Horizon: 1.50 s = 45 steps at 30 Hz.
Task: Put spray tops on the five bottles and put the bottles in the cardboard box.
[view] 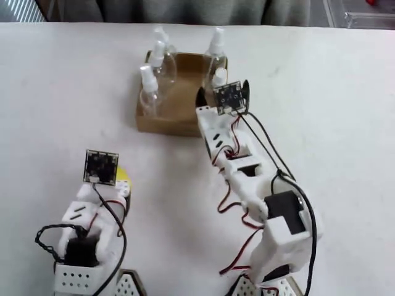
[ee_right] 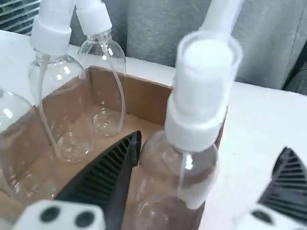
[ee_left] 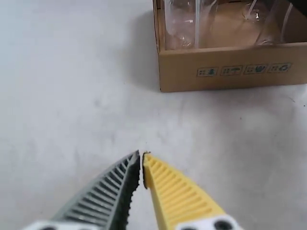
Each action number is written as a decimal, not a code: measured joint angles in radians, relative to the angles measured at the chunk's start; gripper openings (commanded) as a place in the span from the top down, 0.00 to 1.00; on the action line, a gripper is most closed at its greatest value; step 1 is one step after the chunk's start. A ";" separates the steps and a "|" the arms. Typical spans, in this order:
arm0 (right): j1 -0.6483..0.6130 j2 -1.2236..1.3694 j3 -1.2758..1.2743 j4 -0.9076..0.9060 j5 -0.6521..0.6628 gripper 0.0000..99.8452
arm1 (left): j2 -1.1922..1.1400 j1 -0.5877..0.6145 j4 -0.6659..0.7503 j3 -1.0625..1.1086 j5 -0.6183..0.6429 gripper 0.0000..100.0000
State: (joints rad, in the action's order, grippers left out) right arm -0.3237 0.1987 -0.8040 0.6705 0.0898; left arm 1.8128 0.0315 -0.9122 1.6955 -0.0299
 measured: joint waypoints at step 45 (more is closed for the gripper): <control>0.123 -1.550 -0.601 -0.740 -0.055 0.98 | 0.000 0.000 0.000 0.000 0.000 0.98</control>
State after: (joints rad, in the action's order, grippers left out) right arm -0.2010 -1.3510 -1.4055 -0.0690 0.0345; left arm 1.8128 0.0315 -0.9122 1.6955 -0.0299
